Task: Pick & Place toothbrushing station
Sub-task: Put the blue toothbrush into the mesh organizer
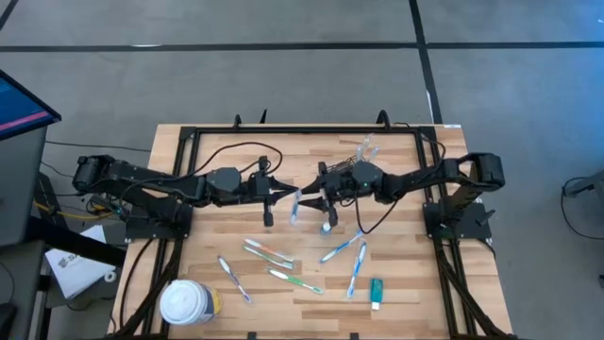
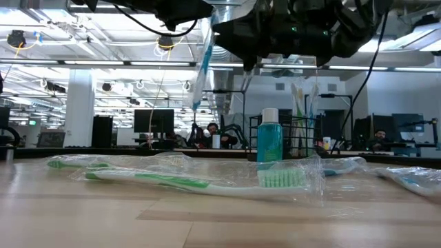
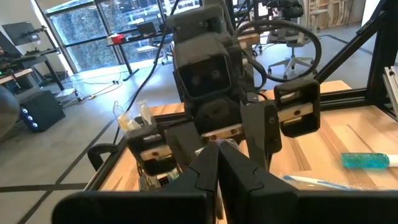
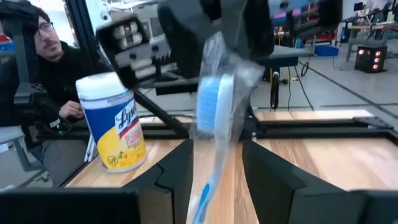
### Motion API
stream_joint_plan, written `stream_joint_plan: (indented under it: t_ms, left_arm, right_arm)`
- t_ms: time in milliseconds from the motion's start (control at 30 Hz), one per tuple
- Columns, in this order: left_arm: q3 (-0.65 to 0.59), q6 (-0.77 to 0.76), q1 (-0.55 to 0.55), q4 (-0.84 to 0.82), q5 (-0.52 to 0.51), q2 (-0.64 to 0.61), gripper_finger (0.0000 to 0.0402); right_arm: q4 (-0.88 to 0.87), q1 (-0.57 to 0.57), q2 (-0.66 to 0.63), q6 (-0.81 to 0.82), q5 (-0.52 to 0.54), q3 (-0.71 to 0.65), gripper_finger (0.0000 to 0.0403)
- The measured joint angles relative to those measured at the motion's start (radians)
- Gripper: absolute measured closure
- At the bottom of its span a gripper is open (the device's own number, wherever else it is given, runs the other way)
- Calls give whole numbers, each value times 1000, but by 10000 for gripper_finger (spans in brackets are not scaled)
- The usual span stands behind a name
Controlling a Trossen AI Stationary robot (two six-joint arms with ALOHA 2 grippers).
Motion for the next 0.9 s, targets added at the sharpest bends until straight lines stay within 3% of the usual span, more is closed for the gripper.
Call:
stream_joint_plan:
  t_ms: [333,767,900]
  left_arm:
    - [0,0,0,-1,1,0,401]
    - [0,0,0,0,1,0,401]
    - [0,0,0,0,2,0,401]
  right_arm:
    - [-52,2,-1,-1,0,24,285]
    - [-49,2,-1,-13,0,24,344]
    - [-54,2,-1,-44,0,24,388]
